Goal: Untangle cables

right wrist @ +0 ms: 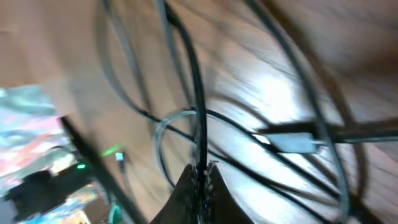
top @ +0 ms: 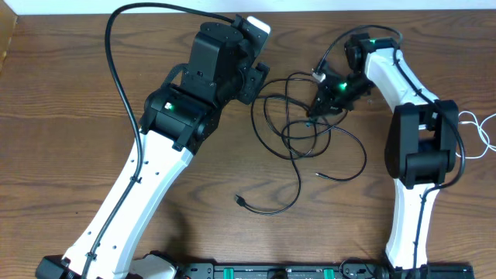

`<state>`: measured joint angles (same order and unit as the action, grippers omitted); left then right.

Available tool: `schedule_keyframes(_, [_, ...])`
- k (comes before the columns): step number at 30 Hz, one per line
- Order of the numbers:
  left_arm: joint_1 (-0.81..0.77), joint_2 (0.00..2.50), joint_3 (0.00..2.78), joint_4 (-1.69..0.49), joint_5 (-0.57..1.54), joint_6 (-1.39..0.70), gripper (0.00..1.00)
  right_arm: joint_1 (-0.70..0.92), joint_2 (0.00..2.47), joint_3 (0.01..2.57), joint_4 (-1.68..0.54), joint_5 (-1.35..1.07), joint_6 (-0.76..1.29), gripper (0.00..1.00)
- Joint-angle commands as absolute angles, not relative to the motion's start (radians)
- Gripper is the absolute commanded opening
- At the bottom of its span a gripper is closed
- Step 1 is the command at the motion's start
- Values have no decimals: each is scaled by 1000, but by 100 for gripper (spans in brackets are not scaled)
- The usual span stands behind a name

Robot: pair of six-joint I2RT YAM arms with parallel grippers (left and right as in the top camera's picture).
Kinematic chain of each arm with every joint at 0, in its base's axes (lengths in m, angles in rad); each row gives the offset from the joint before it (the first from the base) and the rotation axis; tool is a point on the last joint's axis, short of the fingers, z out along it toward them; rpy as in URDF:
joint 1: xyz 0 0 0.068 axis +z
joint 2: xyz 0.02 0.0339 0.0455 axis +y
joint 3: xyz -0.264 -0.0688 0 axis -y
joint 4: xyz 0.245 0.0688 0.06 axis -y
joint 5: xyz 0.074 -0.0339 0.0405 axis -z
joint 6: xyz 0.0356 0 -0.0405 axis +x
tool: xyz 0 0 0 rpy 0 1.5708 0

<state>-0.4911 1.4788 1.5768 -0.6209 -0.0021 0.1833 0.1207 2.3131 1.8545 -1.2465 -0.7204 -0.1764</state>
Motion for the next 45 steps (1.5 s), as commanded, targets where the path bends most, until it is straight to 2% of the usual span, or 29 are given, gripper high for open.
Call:
schedule_keyframes(1, [-487,1459,1580,-619,0,186,62,96,2191,1851,-1229,-914,-241,1])
schedule_keyframes(11, [-488,1459,1580,-620,1,186,62,-4,1852,1871,-1098,-978,-164,1])
schedule_keyframes(23, [-488,1459,1580,-620,1,185,62,-190,1503,2028,-1102,-929,-59,1])
schedule_keyframes(30, [-488,1459,1580,-620,32,185,62,-351,1443,2173,-1209,-926,-49,1])
schedule_keyframes(34, [-488,1459,1580,-628,147,187,70,-434,1444,2211,-1268,-926,-62,1])
schedule_keyframes(38, [-488,1459,1580,-643,289,240,73,-440,1448,2211,-1288,-910,-84,1])
schedule_keyframes(45, [-488,1461,1580,-647,307,254,74,-440,1465,2211,-1318,-739,-83,1])
